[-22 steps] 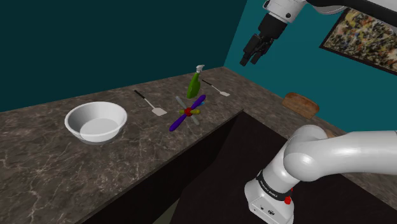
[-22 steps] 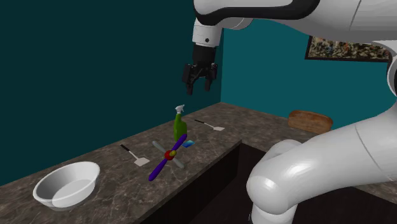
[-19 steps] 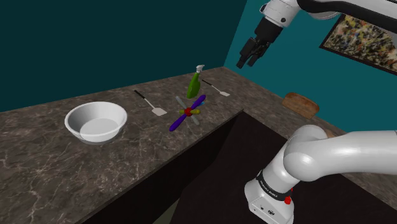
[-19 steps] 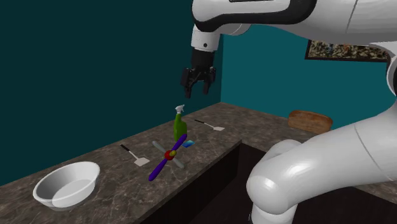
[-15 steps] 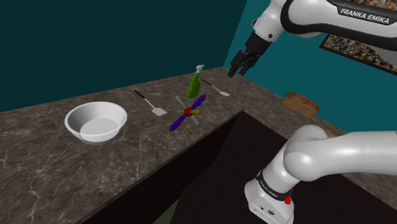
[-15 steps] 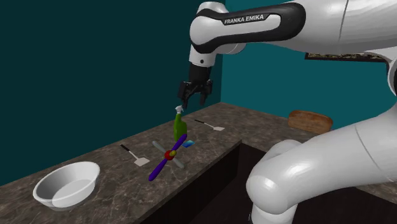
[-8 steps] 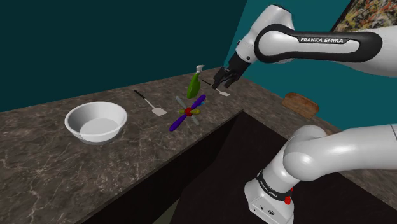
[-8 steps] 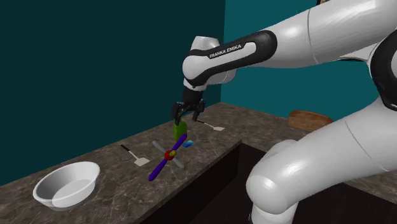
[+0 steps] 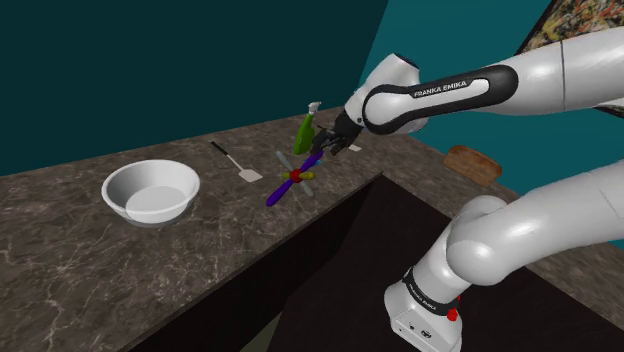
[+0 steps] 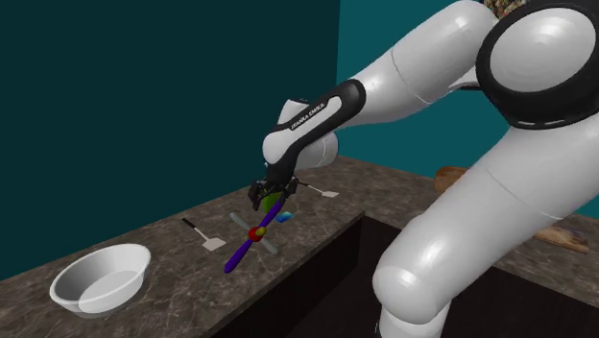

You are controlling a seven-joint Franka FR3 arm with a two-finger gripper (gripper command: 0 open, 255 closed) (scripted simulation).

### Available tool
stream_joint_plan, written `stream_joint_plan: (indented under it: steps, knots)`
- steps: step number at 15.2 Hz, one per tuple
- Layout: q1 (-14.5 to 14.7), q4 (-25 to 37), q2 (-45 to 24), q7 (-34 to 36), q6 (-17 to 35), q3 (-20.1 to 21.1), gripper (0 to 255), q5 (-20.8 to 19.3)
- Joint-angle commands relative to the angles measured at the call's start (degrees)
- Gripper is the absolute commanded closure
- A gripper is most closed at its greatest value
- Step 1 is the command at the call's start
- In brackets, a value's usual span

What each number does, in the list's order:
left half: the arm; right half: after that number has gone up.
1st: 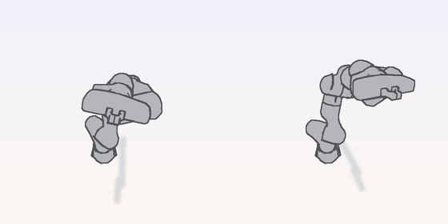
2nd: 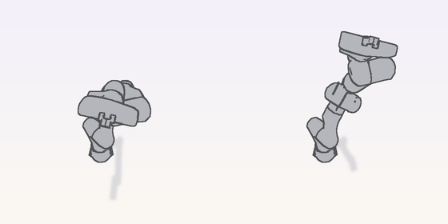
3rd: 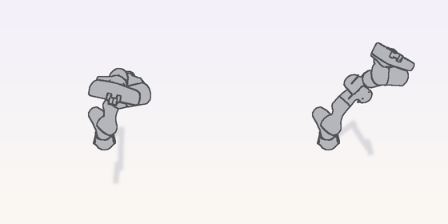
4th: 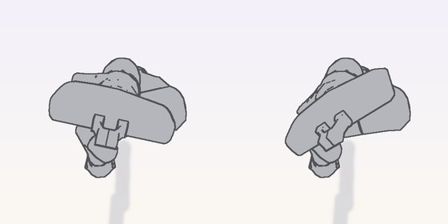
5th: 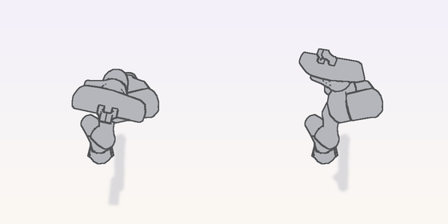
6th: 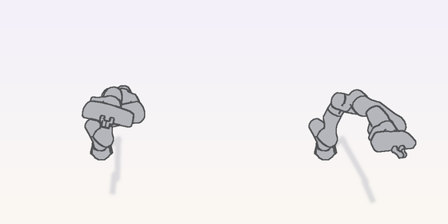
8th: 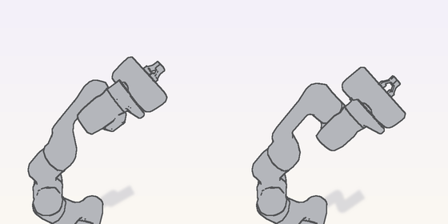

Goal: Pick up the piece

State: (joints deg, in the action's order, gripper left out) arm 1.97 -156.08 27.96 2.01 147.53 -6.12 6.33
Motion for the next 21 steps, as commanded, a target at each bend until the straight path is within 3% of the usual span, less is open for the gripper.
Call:
stream_joint_plan:
  steps: [1,5,7,8,11,14,15,17,18,19,20,21]
  knots:
    - [1.2,-0.5,-4.8,-0.5,6.6,-0.8,0,2.0]
    - [6.4,1.0,-15.5,-4.8,18.0,-4.2,0,9.7]
    - [11.4,2.9,-21.3,-10.7,22.8,-7.5,0,18.3]
    - [11.3,2.9,-21.3,-10.8,22.8,-7.4,0,18.4]
    - [14.3,3.3,-24.0,-16.7,24.9,-9.0,0,25.6]
    - [17.6,4.3,-26.9,-24.9,26.5,-10.7,0,35.5]
    - [19.6,5.2,-28.6,-30.2,27.1,-11.8,0,41.8]
    - [19.0,5.2,-28.6,-30.2,27.1,-11.2,0,41.8]
    - [18.7,5.1,-28.3,-30.7,26.7,-11.5,255,41.7]
    - [19.1,5.8,-29.2,-29.9,27.0,-11.1,255,41.8]
    - [19.2,4.7,-28.2,-25.5,27.1,-11.7,255,36.8]
    - [18.7,4.7,-27.8,-24.8,26.5,-12.3,255,35.1]
